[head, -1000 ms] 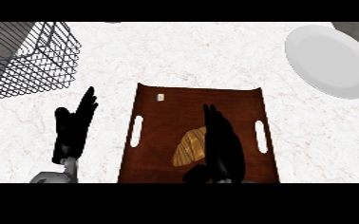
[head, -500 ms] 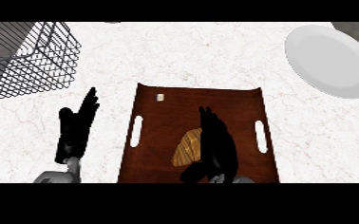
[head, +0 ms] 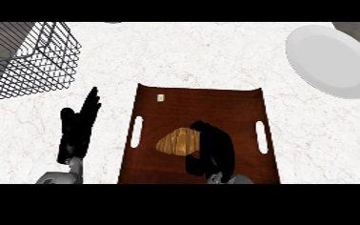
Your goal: Pick the croissant from the tray and place it in the plate
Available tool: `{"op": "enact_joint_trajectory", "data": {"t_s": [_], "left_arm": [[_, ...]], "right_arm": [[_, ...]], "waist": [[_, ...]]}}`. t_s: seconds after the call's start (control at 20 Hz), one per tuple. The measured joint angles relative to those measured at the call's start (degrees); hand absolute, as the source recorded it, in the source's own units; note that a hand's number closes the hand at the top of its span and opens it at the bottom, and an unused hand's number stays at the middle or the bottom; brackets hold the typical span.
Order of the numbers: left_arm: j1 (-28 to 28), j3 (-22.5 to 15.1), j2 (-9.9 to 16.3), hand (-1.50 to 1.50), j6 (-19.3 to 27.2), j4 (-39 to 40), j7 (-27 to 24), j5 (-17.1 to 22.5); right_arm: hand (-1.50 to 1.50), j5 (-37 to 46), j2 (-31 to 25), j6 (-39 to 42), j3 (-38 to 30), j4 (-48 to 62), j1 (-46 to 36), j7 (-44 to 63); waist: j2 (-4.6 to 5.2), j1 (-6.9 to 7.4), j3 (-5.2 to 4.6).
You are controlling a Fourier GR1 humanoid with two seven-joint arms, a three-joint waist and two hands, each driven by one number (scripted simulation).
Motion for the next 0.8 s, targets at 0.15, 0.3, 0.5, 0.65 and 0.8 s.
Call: {"op": "enact_joint_trajectory", "data": {"t_s": [0.15,0.3,0.5,0.65,0.8], "left_arm": [[-0.2,1.2,0.4,0.0,-1.3,0.6,-0.3,0.3],[-0.1,2.0,0.2,0.0,-1.7,1.2,-1.1,0.0],[0.1,2.1,0.0,0.0,-2.2,1.0,-1.0,-0.2],[-0.3,1.9,-0.3,0.0,-2.0,1.0,-1.0,-0.6],[-0.2,1.6,-0.1,0.0,-2.7,0.1,-0.8,-0.3]], "right_arm": [[1.5,2.0,0.0,-0.5,0.1,1.2,-0.3,-0.9],[1.5,3.8,-0.1,-0.4,-0.8,1.5,-0.6,-1.8],[1.5,7.2,-1.4,-0.4,-2.6,1.3,-1.0,-2.9],[1.5,1.7,-8.0,1.8,-9.5,3.6,-5.5,-12.5],[1.5,-4.1,-15.9,4.9,-15.9,6.6,-9.7,-23.5]], "waist": [[-0.01,-0.02,0.0],[-0.02,-0.04,0.0],[-0.04,-0.06,0.01],[0.2,0.33,0.05],[0.62,1.19,0.15]]}}
